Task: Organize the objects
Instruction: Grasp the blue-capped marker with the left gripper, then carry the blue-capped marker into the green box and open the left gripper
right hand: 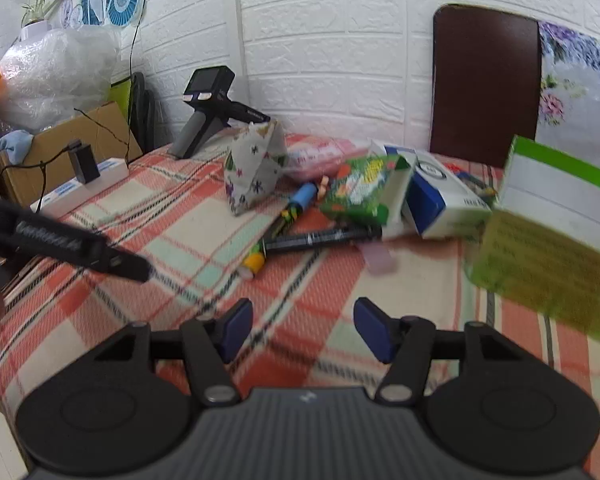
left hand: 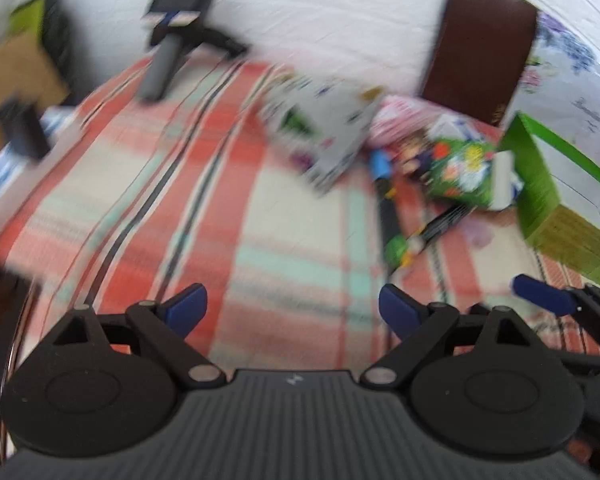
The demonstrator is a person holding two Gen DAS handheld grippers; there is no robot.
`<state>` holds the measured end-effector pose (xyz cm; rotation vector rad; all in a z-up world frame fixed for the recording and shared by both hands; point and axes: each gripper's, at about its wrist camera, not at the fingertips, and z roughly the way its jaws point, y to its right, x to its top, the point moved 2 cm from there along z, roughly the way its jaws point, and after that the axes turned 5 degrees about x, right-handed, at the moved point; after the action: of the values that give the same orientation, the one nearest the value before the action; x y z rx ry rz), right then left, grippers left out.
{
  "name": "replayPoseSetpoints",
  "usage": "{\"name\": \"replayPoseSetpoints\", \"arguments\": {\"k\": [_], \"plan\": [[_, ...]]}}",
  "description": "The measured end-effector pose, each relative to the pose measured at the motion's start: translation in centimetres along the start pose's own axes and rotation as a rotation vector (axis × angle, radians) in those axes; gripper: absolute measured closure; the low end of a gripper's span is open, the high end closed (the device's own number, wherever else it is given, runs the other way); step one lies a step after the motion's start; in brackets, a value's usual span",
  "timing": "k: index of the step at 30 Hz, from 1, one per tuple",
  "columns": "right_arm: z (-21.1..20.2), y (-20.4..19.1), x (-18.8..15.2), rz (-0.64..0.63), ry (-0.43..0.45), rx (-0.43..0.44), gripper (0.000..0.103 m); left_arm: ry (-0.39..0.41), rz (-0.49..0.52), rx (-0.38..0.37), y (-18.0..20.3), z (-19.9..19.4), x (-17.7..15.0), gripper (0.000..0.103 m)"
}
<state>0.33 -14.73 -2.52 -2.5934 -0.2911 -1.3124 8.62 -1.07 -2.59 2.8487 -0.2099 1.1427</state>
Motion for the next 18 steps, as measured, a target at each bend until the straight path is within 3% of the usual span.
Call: {"name": "replayPoseSetpoints", "arguments": {"k": [3, 4, 7, 9, 10, 11, 12, 14, 18], "plan": [[1.5, -0.4, 0.9, -0.026, -0.028, 0.036, 0.045, 0.000, 0.056, -0.062, 2.1, 1.3, 2.3, 0.010], [2.1, -0.5, 1.0, -0.021, -0.042, 0.054, 0.045, -0.020, 0.055, -0.083, 2.3, 1.9, 3.0, 0.016], [4.0, -1.3, 1.3, -0.023, -0.043, 0.090, 0.045, -0.083, 0.059, -0.107, 3.0, 4.5, 4.8, 0.051], [5.3, -1.6, 1.7, -0.025, -0.020, 0.081, 0.046, -0.113, 0.032, -0.117, 3.2, 6.0, 5.8, 0.054], [6.0, -1.5, 1.8, -0.015, -0.022, 0.080, 0.051, -0.134, 0.029, -0.116, 3.3, 7.1, 6.0, 0.057], [6.8, -1.5, 1.8, -0.012, -0.039, 0.087, 0.075, -0.137, 0.010, -0.134, 3.3, 8.0, 6.2, 0.057], [7.4, -1.4, 1.6, -0.003, -0.056, 0.099, 0.079, -0.155, -0.015, -0.148, 3.2, 8.7, 6.1, 0.060], [7.1, -1.4, 1.1, -0.006, -0.035, 0.100, 0.083, -0.128, -0.014, -0.131, 3.3, 7.9, 5.4, 0.077], [4.3, -1.5, -0.5, 0.019, -0.037, 0.177, 0.083, -0.107, -0.022, -0.177, 2.9, 4.5, 2.0, 0.080]]}}
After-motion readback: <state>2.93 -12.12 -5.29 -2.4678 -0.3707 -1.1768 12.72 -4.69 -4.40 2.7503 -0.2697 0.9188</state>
